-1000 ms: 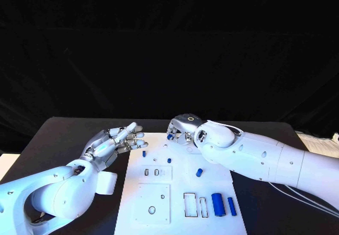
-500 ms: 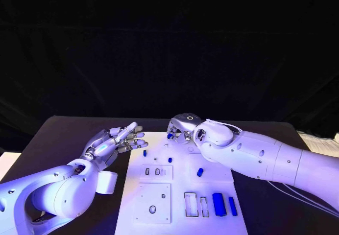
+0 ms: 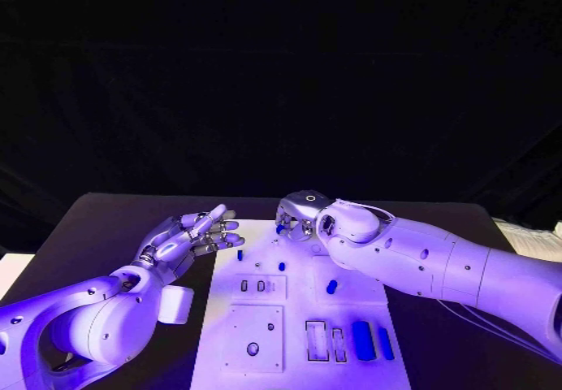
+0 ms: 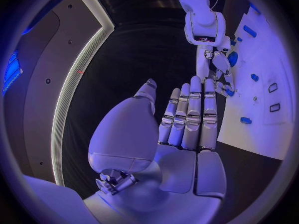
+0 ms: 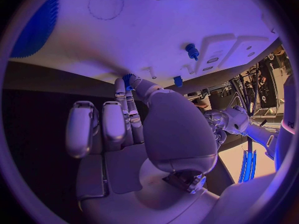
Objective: Assemble the parts on the task board
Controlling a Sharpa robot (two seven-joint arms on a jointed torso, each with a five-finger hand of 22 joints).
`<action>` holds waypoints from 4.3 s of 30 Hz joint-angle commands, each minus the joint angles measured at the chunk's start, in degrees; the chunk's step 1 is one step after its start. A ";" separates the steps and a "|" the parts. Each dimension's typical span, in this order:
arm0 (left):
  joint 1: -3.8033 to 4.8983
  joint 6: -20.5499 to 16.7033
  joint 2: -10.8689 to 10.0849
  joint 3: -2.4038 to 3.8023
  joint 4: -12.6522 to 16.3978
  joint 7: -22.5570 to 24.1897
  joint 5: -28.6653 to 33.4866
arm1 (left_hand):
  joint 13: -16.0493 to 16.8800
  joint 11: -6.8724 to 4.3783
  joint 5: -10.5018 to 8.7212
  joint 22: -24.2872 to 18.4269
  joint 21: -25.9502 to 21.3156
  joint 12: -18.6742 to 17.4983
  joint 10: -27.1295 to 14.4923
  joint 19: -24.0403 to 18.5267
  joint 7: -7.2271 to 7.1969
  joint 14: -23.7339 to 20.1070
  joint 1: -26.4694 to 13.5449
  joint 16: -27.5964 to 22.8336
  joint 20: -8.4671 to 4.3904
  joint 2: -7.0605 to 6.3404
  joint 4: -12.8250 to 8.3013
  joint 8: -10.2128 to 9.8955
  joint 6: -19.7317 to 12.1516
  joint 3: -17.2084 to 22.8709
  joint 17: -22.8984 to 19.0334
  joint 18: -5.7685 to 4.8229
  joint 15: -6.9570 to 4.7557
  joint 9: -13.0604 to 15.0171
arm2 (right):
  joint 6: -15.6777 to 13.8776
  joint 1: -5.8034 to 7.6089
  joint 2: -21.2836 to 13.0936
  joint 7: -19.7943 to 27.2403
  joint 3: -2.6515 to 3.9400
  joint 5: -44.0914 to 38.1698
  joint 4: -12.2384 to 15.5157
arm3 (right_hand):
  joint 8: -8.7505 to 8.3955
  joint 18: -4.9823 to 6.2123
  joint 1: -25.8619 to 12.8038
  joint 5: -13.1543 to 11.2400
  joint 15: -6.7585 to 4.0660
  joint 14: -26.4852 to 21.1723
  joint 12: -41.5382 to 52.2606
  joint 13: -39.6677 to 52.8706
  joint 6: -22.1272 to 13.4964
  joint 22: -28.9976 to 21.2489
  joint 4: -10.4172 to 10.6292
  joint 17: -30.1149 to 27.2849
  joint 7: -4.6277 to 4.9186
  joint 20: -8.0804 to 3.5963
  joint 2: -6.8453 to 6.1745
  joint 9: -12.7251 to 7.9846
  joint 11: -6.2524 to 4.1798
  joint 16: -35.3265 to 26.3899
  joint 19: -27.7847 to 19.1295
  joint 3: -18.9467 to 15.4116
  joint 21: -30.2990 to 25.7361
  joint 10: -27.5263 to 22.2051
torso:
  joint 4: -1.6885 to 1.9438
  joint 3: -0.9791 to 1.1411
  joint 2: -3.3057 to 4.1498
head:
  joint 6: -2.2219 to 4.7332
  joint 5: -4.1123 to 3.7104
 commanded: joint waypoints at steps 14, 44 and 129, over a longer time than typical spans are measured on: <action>0.11 1.42 -0.16 0.05 -0.04 -0.29 0.06 | -0.11 -0.02 0.28 -0.14 -0.35 -0.35 -0.67 0.33 0.20 -0.04 0.43 -0.43 -0.10 0.16 -0.55 -0.39 -0.45 -0.05 0.12 0.71 0.41 -0.09 | -3.24 -0.04 -1.49 -0.59 -0.05 -0.46 1.44 | -0.36 0.35 -1.31 -0.02 2.36 0.37 -0.11 -0.05 -10.72 -7.43 2.64 -7.26 2.56 2.70 -4.62 -1.02 3.00 -3.84 -4.01 -6.01 -3.87 -10.39 | -0.10 0.07 0.05 | 0.19 0.16; 0.13 1.93 -0.53 0.03 -1.17 -0.53 0.69 | -0.12 0.05 0.29 -0.19 -0.45 -0.48 -0.83 0.33 0.26 -0.09 0.48 -0.53 -0.07 0.20 -0.70 -0.49 -0.54 -0.13 0.18 0.70 0.46 -0.08 | 4.94 0.50 -21.35 -7.70 1.82 17.28 14.14 | 0.38 -3.68 0.89 7.10 -0.69 4.28 57.55 60.59 -10.60 14.31 10.77 21.02 0.41 0.01 -4.77 -0.66 -0.72 13.60 5.49 -20.30 8.26 8.51 | -1.37 0.40 -0.16 | 1.21 -0.51; 0.11 2.43 0.26 0.03 -1.95 -1.10 0.70 | -0.08 0.03 0.32 -0.25 -0.67 -0.56 -0.81 0.42 0.23 -0.09 0.99 -0.71 -0.03 0.80 -1.22 -0.55 -0.47 0.03 0.37 0.72 0.47 0.00 | -5.89 -1.57 -14.06 -6.03 1.75 1.49 18.55 | 2.70 -4.78 4.85 6.46 -1.88 5.43 79.51 82.05 -2.40 19.51 4.93 28.16 -1.26 -0.83 0.71 0.81 -2.25 16.68 7.80 -11.78 10.54 14.32 | -0.99 0.34 -0.19 | 0.36 -0.14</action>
